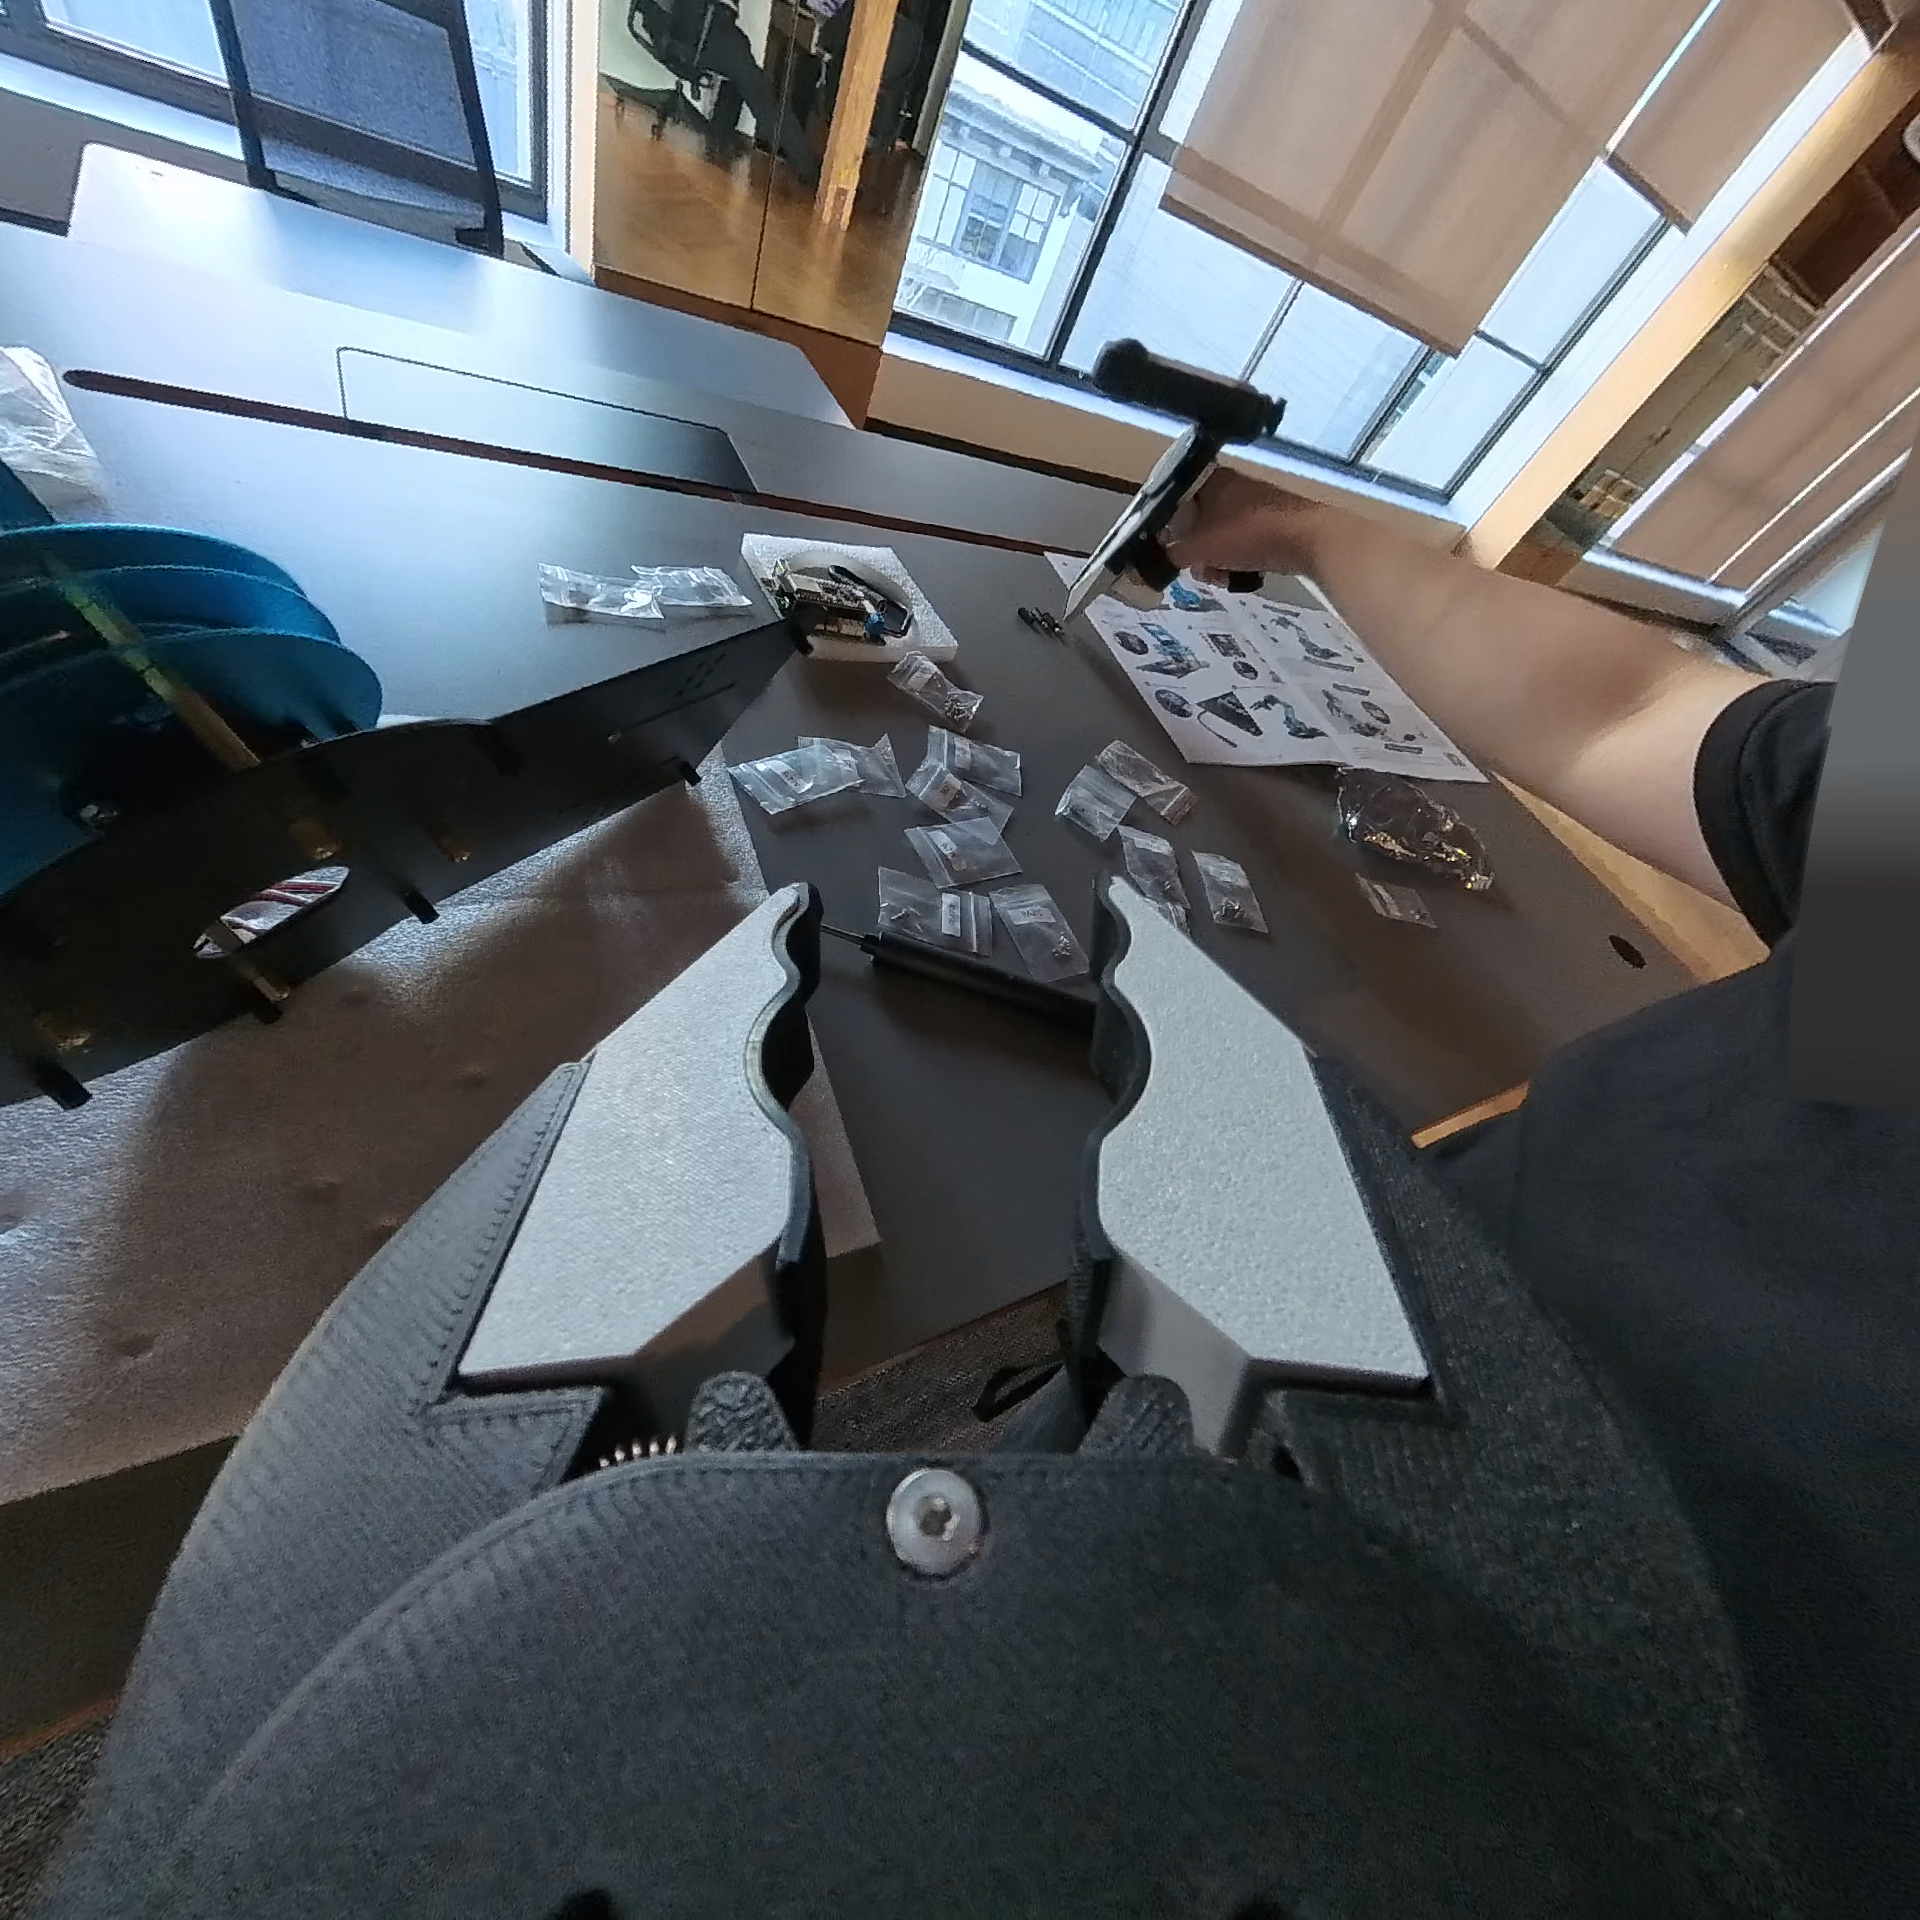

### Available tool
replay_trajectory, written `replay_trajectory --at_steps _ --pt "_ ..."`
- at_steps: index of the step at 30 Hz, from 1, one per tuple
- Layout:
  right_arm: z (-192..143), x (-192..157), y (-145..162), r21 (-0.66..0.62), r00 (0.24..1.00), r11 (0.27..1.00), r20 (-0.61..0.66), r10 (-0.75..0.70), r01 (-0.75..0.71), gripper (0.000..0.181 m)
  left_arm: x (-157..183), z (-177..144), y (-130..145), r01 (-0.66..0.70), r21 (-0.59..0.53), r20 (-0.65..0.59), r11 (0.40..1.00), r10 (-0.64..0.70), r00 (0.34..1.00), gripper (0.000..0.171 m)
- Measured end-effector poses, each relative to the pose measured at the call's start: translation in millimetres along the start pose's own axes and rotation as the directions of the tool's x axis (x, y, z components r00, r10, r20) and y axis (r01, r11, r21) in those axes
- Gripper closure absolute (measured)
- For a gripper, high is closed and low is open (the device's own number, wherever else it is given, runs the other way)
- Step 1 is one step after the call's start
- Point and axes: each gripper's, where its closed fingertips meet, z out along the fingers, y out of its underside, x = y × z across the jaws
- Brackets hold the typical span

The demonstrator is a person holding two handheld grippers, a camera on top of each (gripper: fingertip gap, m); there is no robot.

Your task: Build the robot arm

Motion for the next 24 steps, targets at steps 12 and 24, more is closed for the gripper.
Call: replay_trajectory --at_steps 12,24 --pt "7 -3 0 -0.027 0.998 0.998 -0.027 -0.058 0.057 0.179 4 4 1 0.001 -0.011 0.0 1.0 -0.001 1.0 0.122" --pt "-42 -90 15 0.358 0.929 0.927 0.368 -0.03 -0.112 0.179 64 91 19 -0.145 -0.133 -0.22 0.98 0.114 0.969 0.131"
